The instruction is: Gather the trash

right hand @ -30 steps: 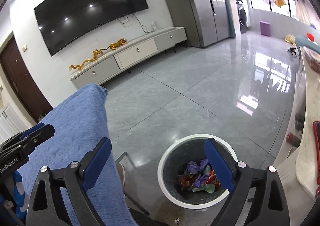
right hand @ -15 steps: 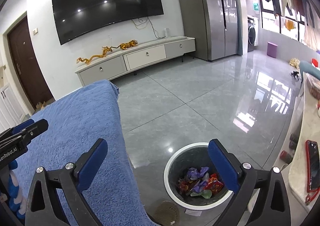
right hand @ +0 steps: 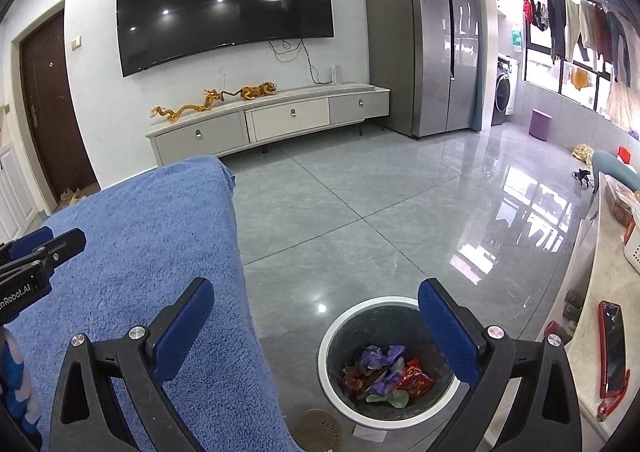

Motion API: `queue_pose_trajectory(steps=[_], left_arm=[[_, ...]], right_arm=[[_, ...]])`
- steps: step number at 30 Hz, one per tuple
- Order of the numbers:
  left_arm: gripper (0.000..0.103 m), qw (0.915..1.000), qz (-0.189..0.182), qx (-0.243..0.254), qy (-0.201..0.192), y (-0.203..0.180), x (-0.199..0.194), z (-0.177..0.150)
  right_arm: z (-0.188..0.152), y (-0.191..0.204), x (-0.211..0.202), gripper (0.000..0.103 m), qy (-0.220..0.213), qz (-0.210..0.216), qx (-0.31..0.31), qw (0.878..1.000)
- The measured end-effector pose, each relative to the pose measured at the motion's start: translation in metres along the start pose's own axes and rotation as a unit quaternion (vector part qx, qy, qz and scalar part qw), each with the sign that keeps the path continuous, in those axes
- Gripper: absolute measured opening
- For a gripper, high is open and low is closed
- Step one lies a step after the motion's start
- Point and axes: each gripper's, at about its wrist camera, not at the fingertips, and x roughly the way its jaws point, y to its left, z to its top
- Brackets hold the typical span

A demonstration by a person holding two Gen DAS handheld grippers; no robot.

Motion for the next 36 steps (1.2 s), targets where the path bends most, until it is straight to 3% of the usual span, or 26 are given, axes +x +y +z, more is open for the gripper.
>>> queue_pose_trajectory(steps=[14,36], left_arm=[[0.068,0.9998,-0.003,0.018,-0.006,-0.015,0.006,-0.005],[0.069,0.9995,-0.003,0.029,-0.013,-0.027,0.002,-0.006]], right_arm=[[-0.004,-0.005,0.006,0.103,-0.007,-0.033,-0.011,0.999],[-0.005,-0.014,0.007,0.103,-0.015,-0.044,-0.003,0.999]])
